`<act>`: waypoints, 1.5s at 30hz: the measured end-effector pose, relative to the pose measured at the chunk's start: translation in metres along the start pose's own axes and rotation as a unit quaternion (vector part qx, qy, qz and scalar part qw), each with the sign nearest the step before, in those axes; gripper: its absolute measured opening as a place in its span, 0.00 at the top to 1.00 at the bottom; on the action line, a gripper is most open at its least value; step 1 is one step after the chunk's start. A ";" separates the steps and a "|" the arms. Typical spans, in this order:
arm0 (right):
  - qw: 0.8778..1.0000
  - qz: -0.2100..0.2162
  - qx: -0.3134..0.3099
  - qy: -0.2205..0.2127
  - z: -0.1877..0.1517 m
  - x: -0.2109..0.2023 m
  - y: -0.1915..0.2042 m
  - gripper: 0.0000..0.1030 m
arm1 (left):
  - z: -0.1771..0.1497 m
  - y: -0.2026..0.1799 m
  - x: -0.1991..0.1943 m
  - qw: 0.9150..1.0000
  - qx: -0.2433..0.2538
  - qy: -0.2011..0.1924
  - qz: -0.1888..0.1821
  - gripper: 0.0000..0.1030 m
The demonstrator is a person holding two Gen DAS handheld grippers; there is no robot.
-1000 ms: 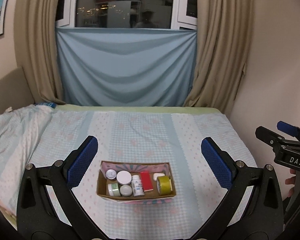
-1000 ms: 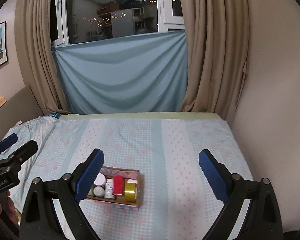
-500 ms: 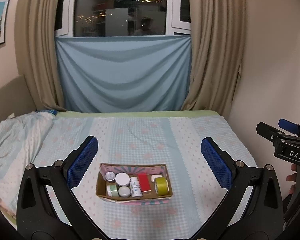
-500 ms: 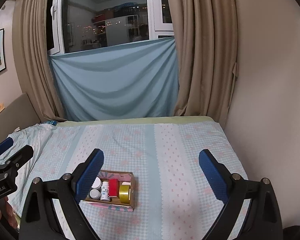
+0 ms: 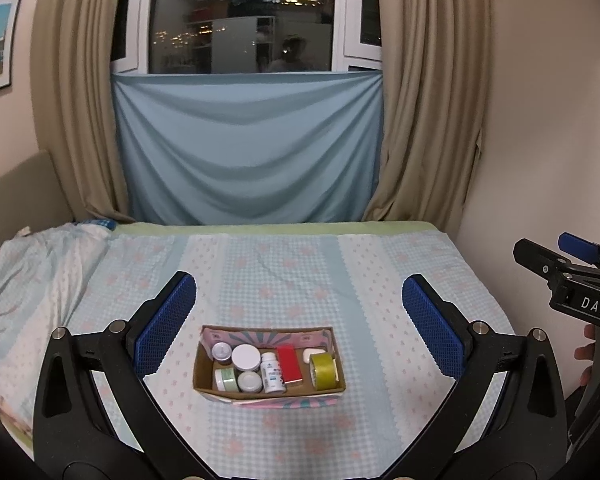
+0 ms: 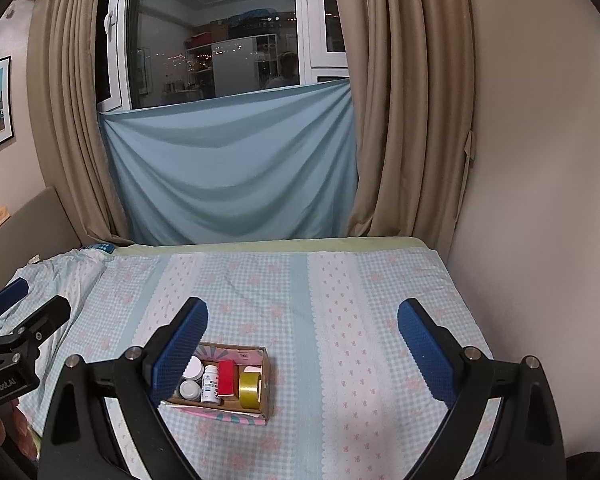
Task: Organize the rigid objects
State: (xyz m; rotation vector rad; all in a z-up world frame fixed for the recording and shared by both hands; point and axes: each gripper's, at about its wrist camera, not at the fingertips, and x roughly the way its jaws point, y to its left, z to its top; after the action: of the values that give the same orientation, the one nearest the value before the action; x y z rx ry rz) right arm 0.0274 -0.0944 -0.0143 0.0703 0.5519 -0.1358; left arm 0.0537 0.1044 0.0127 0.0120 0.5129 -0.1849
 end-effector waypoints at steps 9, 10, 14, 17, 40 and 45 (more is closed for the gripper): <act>1.000 0.001 0.001 0.000 -0.001 -0.001 0.002 0.08 | -0.002 0.002 0.001 1.000 -0.005 0.002 0.001 0.00; 1.000 0.001 0.001 0.000 0.000 -0.001 0.002 0.08 | -0.002 0.002 0.000 1.000 -0.005 0.002 0.001 0.00; 1.000 0.003 -0.001 -0.001 -0.001 -0.001 0.000 0.08 | -0.002 0.002 0.000 1.000 -0.005 0.002 0.002 0.00; 1.000 0.003 -0.002 -0.002 -0.001 0.000 -0.001 0.08 | -0.002 0.002 0.001 1.000 -0.007 0.003 0.000 0.00; 1.000 0.006 -0.001 -0.004 0.002 -0.001 -0.002 0.08 | -0.004 0.009 -0.004 1.000 -0.007 0.004 0.006 0.00; 1.000 0.006 -0.001 -0.004 0.001 -0.001 -0.002 0.08 | -0.003 0.012 -0.006 1.000 -0.010 -0.004 0.026 0.00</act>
State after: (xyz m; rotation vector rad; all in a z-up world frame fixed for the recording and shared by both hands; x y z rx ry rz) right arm 0.0267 -0.0962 -0.0125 0.0707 0.5435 -0.1246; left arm 0.0493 0.1178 0.0121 0.0042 0.5050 -0.1287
